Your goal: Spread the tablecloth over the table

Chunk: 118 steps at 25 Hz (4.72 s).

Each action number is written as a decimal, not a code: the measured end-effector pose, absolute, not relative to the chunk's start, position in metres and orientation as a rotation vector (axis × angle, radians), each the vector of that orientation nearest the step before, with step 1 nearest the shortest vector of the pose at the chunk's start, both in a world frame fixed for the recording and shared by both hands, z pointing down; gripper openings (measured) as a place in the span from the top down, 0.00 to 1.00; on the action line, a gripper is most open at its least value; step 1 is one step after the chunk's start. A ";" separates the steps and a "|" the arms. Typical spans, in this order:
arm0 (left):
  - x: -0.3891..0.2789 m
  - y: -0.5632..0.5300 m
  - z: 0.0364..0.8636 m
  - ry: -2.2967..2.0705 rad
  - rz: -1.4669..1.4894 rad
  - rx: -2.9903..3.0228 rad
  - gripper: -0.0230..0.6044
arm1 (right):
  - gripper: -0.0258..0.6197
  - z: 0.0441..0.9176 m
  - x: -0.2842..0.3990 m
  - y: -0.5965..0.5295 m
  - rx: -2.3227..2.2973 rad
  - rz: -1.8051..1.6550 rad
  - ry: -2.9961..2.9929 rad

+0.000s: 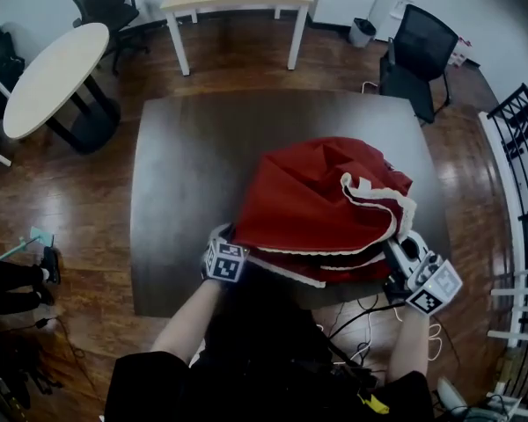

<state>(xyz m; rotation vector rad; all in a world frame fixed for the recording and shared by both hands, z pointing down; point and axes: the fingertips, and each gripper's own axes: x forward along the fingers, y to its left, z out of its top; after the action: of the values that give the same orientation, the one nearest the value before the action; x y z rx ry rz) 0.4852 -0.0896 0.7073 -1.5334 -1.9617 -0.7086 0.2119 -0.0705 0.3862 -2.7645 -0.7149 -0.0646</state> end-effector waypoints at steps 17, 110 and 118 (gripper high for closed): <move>0.579 0.036 0.502 -2.117 -0.468 -1.809 0.96 | 0.92 0.516 0.247 -0.131 -2.830 -0.756 -0.315; 0.114 -0.023 0.605 -2.419 -0.686 -1.255 0.91 | 0.81 0.649 -0.110 0.004 -2.148 -0.736 -1.526; -0.041 -0.025 0.643 -2.217 -0.813 -0.916 0.64 | 0.81 0.607 -0.164 -0.022 -2.156 -0.658 -1.514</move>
<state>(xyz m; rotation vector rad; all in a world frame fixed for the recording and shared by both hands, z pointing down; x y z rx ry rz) -0.0406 -0.0247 0.6433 -0.9164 -2.2174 -0.8130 -0.1636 -0.0220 0.6066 -2.1562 -1.5145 -0.6578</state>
